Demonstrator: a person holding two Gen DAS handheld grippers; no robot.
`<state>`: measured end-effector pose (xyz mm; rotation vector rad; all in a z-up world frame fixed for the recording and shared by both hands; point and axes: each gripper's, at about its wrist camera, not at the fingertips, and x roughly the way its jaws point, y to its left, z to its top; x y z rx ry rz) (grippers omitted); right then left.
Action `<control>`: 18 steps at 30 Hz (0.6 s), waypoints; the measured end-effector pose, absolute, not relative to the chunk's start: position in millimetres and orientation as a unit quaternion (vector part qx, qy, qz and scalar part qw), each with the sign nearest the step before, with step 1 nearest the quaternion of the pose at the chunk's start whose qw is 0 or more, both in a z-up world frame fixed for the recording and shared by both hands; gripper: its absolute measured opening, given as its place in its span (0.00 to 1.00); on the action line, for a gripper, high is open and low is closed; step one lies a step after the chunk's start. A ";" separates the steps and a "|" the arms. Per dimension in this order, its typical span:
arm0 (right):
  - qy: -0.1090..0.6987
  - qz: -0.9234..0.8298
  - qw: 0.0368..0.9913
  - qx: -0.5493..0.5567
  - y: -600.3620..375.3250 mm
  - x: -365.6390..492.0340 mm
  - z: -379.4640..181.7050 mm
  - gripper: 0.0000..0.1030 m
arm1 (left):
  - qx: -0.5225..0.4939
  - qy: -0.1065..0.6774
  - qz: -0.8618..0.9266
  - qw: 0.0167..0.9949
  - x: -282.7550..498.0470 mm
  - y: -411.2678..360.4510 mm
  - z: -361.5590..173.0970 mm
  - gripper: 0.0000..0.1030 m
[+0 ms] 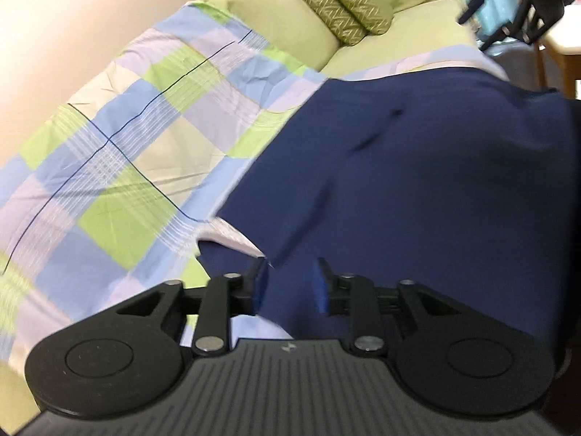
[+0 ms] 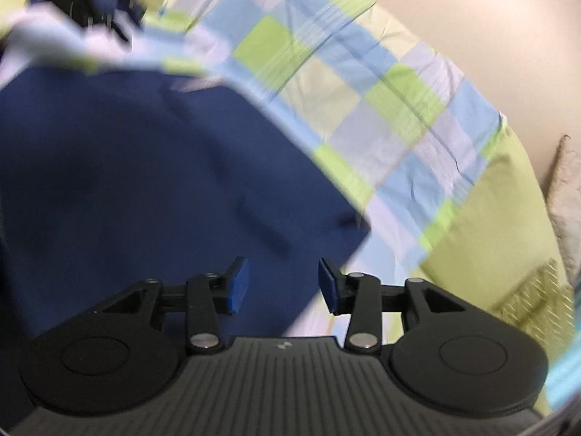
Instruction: Fold clothes
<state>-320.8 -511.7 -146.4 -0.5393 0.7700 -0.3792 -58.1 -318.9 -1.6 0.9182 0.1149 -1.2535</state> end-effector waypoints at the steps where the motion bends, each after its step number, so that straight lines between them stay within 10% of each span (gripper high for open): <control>1: 0.383 -0.184 0.866 -0.263 -501.5 -335.6 -155.2 0.38 | 0.414 0.049 -0.565 0.712 -74.4 -300.6 -7.3 0.42; 8: 0.432 -0.172 0.823 -0.325 -442.5 -404.4 -215.9 0.57 | 0.452 0.021 -0.556 0.698 -150.0 -254.0 -36.5 0.55; 18: 0.364 -0.171 0.810 -0.427 -434.7 -383.1 -239.8 0.57 | 0.459 0.033 -0.528 0.714 -166.1 -247.3 -43.4 0.56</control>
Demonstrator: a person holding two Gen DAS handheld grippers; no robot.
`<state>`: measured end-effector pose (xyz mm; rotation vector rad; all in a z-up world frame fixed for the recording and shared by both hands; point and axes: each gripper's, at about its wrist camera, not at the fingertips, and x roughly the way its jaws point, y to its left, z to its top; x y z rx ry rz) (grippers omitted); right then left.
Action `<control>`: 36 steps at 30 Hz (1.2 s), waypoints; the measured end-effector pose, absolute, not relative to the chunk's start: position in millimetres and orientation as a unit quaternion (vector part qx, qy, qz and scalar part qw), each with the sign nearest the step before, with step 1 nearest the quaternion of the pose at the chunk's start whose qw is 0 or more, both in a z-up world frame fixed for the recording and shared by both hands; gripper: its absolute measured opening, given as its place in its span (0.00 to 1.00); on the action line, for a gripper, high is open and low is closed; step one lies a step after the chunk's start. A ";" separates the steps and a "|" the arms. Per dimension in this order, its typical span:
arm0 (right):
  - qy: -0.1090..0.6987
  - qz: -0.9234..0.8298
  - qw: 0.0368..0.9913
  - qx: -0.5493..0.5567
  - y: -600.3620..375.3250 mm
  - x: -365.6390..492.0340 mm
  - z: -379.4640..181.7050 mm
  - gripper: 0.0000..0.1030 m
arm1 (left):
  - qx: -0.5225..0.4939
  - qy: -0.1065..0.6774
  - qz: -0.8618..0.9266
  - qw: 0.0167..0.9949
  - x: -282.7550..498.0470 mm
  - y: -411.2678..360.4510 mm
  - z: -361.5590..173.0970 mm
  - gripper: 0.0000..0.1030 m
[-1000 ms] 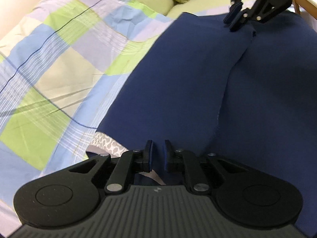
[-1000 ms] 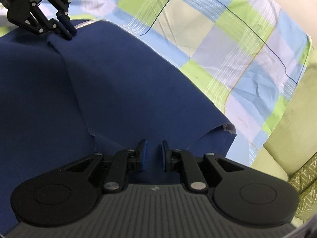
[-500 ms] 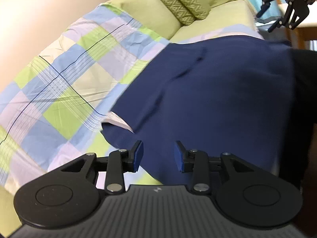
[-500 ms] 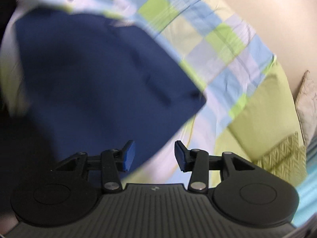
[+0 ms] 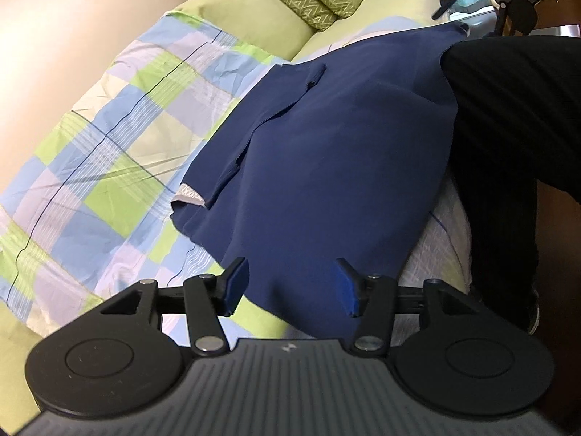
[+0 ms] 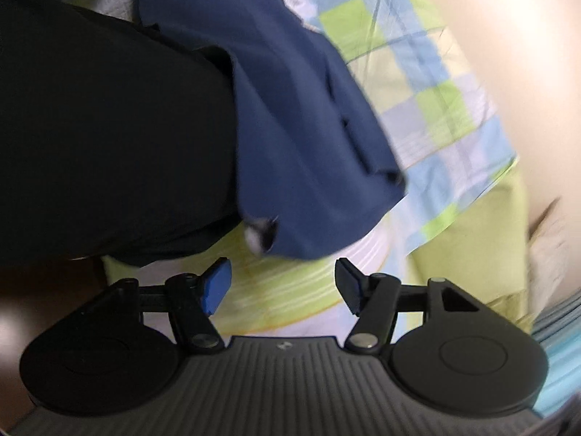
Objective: Fold clothes
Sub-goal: 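Grasp the garment edge with the right gripper while the left gripper grasps another edge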
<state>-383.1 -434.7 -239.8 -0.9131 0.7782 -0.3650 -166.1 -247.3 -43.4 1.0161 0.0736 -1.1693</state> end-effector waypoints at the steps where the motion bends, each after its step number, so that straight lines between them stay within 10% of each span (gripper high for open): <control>1: 0.355 -0.171 0.806 -0.443 -433.7 -381.4 -240.1 0.57 | 0.463 0.032 -0.524 0.714 -166.5 -247.5 -44.4 0.57; 5: 0.334 -0.145 0.790 -0.493 -432.3 -376.8 -238.5 0.54 | 0.484 0.036 -0.513 0.708 -168.8 -249.2 -52.3 0.57; 9: 0.333 -0.133 0.784 -0.506 -434.2 -372.4 -223.7 0.05 | 0.503 0.033 -0.517 0.691 -178.7 -247.9 -60.2 0.59; 14: 0.322 -0.145 0.823 -0.446 -441.7 -364.5 -175.9 0.04 | 0.540 -0.010 -0.515 0.666 -195.4 -247.8 -78.2 0.76; 29: 0.306 -0.211 0.870 -0.324 -482.3 -350.4 -99.1 0.04 | 0.660 -0.177 -0.429 0.591 -204.4 -244.1 -151.4 0.78; 32: 0.315 -0.210 0.869 -0.317 -483.5 -358.4 -102.1 0.04 | 0.631 -0.171 -0.440 0.616 -200.0 -244.3 -140.1 0.59; 34: 0.322 -0.205 0.869 -0.316 -485.2 -355.1 -104.0 0.04 | 0.600 -0.137 -0.460 0.639 -191.9 -246.5 -122.2 0.20; 36: 0.326 -0.201 0.870 -0.311 -486.6 -351.7 -103.7 0.04 | 0.554 -0.095 -0.487 0.669 -178.7 -248.8 -95.4 0.14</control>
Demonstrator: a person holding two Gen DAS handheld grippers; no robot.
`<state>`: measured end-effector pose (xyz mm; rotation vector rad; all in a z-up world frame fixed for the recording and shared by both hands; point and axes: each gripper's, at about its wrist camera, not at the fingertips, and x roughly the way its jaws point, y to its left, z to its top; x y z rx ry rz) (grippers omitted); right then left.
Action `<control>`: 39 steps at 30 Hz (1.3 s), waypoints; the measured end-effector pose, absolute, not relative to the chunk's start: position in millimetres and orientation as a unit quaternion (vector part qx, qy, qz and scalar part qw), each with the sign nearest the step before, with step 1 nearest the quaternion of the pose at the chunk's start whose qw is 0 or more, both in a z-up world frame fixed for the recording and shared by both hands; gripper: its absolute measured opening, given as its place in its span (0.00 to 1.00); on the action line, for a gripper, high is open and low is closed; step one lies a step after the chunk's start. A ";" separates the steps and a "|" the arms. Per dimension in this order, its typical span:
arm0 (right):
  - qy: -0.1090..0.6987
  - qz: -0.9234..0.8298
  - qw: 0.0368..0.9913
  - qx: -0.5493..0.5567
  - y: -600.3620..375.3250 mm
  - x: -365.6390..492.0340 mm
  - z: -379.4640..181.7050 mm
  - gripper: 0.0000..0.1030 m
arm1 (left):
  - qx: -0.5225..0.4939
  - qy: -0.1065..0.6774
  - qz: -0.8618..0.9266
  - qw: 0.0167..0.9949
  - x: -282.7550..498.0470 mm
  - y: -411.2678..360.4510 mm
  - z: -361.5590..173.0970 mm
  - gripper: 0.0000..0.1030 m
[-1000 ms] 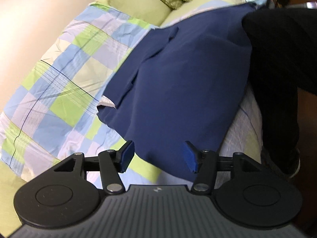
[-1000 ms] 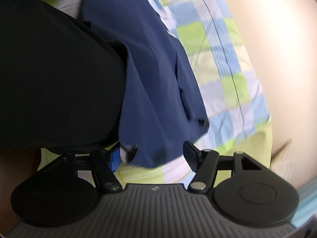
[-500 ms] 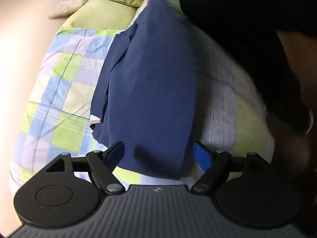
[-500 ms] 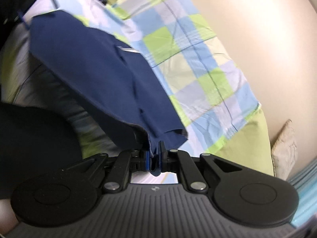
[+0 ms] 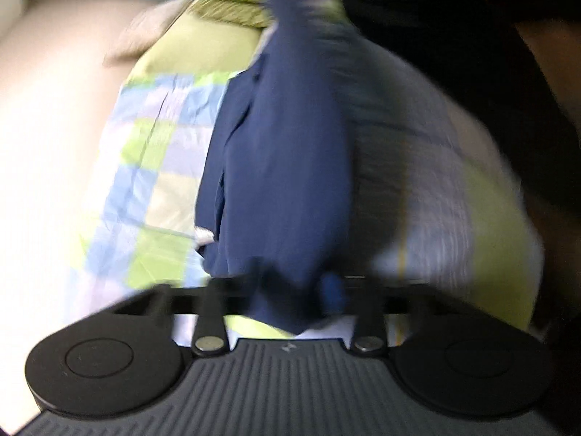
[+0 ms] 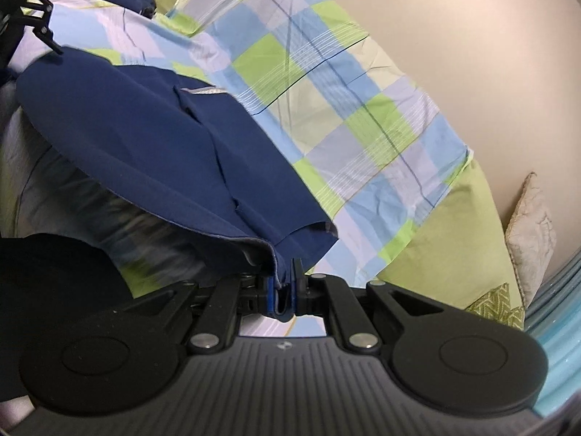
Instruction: Fold clothes
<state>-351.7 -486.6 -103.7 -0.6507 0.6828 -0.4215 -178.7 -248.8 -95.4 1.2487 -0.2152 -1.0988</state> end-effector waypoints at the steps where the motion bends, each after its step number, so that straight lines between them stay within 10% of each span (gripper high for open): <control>1: 0.329 -0.199 0.870 -0.307 -487.6 -350.9 -103.5 0.04 | 0.534 -0.086 -0.497 0.678 -172.7 -249.0 -83.9 0.10; 10: 0.355 -0.191 0.885 -0.234 -508.3 -349.3 -100.9 0.04 | 0.374 0.109 -0.581 0.715 -78.7 -283.2 11.7 0.06; 23: 0.338 -0.205 0.895 -0.206 -571.8 -310.9 -64.4 0.04 | 0.379 0.169 -0.572 0.708 11.4 -378.0 66.3 0.06; 35: 0.384 -0.166 0.906 -0.055 -770.0 -192.9 -102.5 0.05 | 0.348 0.296 -0.560 0.692 150.7 -514.3 -6.7 0.09; 39: 0.401 -0.156 0.903 0.007 -799.5 -172.4 -147.0 0.07 | 0.355 0.295 -0.553 0.693 156.6 -524.3 -36.4 0.32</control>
